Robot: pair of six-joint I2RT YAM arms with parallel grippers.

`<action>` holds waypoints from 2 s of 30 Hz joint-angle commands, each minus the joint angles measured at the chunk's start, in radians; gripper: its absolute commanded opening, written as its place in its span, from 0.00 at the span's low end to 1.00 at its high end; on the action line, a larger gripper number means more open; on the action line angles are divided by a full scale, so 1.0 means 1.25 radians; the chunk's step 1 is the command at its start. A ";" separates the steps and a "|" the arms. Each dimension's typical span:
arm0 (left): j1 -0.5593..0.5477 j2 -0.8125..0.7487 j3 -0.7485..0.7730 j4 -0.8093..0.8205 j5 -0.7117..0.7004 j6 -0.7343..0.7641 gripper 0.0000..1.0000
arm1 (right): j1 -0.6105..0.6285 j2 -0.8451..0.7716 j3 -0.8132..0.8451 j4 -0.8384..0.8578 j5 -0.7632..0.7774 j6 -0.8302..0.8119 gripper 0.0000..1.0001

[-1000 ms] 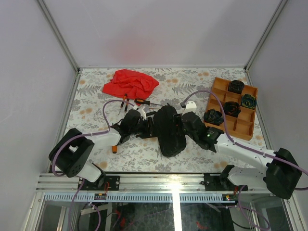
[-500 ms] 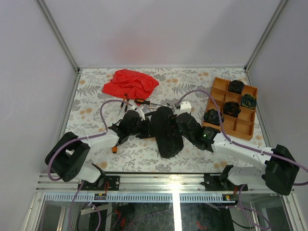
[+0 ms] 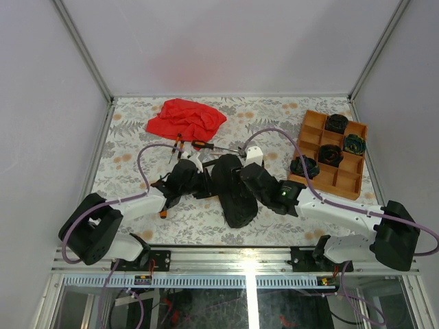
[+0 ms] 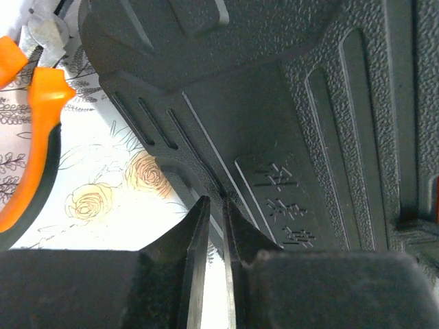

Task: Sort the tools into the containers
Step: Adjust the storage box at the center of the board.

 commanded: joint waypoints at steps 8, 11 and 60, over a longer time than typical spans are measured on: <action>-0.004 -0.007 -0.025 -0.086 -0.109 0.013 0.13 | 0.073 0.019 0.056 -0.007 -0.087 0.075 0.27; -0.004 -0.010 -0.024 -0.098 -0.123 0.012 0.14 | 0.079 0.020 0.062 -0.007 -0.090 0.075 0.28; -0.004 0.021 -0.030 -0.060 -0.104 0.007 0.26 | 0.184 0.017 0.172 -0.184 0.237 0.040 0.62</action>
